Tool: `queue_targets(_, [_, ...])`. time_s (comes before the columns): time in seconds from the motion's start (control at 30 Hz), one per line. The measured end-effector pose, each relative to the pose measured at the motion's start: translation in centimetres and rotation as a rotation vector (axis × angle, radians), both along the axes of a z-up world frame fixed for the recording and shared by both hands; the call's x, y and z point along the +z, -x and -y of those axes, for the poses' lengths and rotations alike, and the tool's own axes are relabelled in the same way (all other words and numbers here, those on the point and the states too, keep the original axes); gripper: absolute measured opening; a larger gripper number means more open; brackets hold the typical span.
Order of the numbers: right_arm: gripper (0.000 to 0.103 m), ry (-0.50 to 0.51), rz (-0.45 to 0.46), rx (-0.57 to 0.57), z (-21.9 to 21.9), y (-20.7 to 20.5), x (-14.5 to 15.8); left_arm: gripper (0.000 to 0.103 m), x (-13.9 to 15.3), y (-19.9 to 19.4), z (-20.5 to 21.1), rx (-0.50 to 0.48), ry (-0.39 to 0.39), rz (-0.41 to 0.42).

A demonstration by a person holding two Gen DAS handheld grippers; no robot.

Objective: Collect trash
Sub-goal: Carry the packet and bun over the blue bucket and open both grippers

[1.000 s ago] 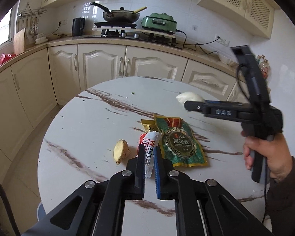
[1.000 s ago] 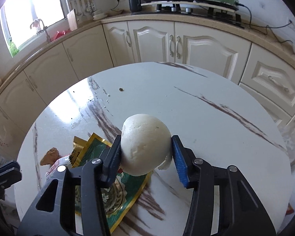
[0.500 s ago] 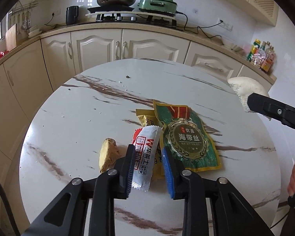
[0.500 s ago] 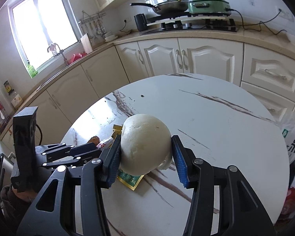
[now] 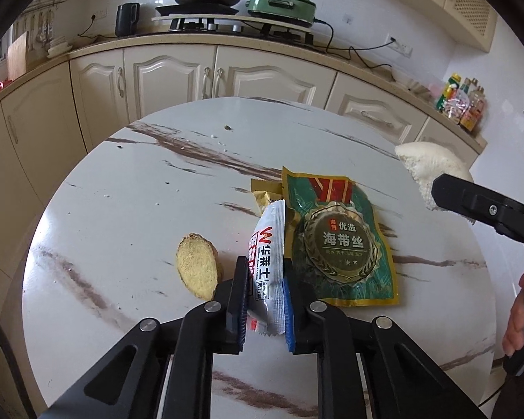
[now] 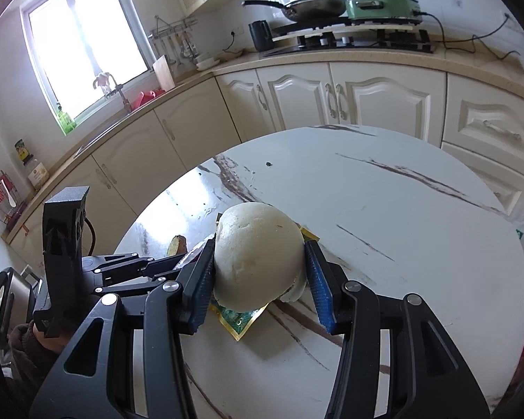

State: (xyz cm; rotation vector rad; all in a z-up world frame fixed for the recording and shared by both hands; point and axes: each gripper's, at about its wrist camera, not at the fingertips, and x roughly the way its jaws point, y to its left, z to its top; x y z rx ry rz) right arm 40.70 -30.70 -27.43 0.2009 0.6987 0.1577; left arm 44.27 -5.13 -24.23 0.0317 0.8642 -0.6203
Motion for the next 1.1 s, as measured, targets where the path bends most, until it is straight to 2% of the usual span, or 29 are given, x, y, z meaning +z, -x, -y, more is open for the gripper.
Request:
queue_targets(0.13, [0.047, -0.001, 0.005, 0.002, -0.4, 0.2, 0.2, 0.008, 1.1, 1.0, -1.6, 0.010, 0.059, -0.004])
queue_targets(0.33, [0.047, 0.002, 0.030, 0.014, -2.3, 1.1, 1.6, 0.008, 3.9, 4.4, -4.5, 0.004, 0.119, 0.051])
queue_targets(0.57, [0.047, 0.014, 0.063, 0.093, -8.0, 2.4, 3.8, 0.009, 6.7, 9.9, -11.8, 0.080, 0.159, 0.130])
queue_targets(0.7, [0.047, 0.014, 0.074, 0.188, -13.9, 2.5, 4.1, 0.009, 6.8, 12.9, -17.1, 0.170, 0.125, 0.156])
queue_targets(0.83, [0.047, 0.004, 0.068, 0.317, -21.8, 1.9, 3.2, 0.009, 5.7, 15.7, -23.9, 0.280, 0.099, 0.143])
queue_targets(1.0, [0.047, -0.007, 0.027, 0.455, -31.6, 0.4, 0.0, 0.009, 3.2, 17.8, -31.5, 0.402, 0.055, 0.086])
queue_targets(1.1, [0.047, -0.017, -0.017, 0.508, -35.9, -1.1, -2.7, 0.009, 1.2, 17.9, -34.8, 0.454, 0.034, 0.041])
